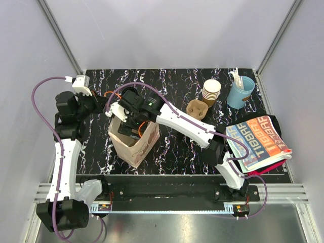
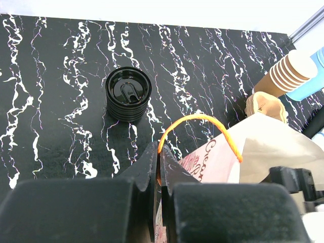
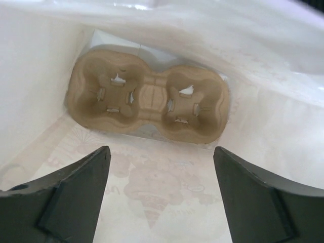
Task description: Pack the takeout coffee
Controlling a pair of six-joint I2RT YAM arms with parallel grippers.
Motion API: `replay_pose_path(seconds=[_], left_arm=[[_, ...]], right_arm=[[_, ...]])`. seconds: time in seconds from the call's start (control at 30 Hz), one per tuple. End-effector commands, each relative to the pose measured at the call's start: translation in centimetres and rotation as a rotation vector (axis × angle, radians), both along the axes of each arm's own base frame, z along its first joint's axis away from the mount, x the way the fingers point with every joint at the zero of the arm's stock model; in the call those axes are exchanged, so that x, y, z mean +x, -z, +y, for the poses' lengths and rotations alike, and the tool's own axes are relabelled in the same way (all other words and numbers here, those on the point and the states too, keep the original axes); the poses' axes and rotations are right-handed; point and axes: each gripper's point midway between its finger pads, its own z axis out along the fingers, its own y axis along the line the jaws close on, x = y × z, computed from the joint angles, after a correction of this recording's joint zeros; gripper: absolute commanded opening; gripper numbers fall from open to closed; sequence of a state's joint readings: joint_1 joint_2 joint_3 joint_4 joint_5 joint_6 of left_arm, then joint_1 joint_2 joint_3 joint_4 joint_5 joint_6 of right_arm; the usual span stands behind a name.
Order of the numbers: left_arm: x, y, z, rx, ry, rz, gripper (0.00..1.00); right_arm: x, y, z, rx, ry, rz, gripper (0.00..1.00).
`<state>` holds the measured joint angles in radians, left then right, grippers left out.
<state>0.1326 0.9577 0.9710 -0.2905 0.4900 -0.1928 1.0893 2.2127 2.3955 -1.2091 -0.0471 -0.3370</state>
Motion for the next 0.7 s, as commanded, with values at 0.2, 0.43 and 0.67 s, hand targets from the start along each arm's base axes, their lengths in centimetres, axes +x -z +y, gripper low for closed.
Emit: replay_pose_path(seconds=[0.2, 0.43, 0.67], left_arm=[[0.4, -1.4, -0.2, -0.002, 0.018, -0.058, 0.0], [0.3, -1.7, -0.2, 0.002, 0.022, -0.067, 0.0], [0.1, -1.9, -0.5, 0.003, 0.04, -0.07, 0.0]], right_arm=[[0.9, -9.2, -0.3, 0.17, -0.047, -0.17, 0.95], [1.1, -11.5, -0.8, 0.209, -0.046, -0.217, 0.97], [0.8, -15.4, -1.7, 0.281, -0.062, -0.279, 0.99]])
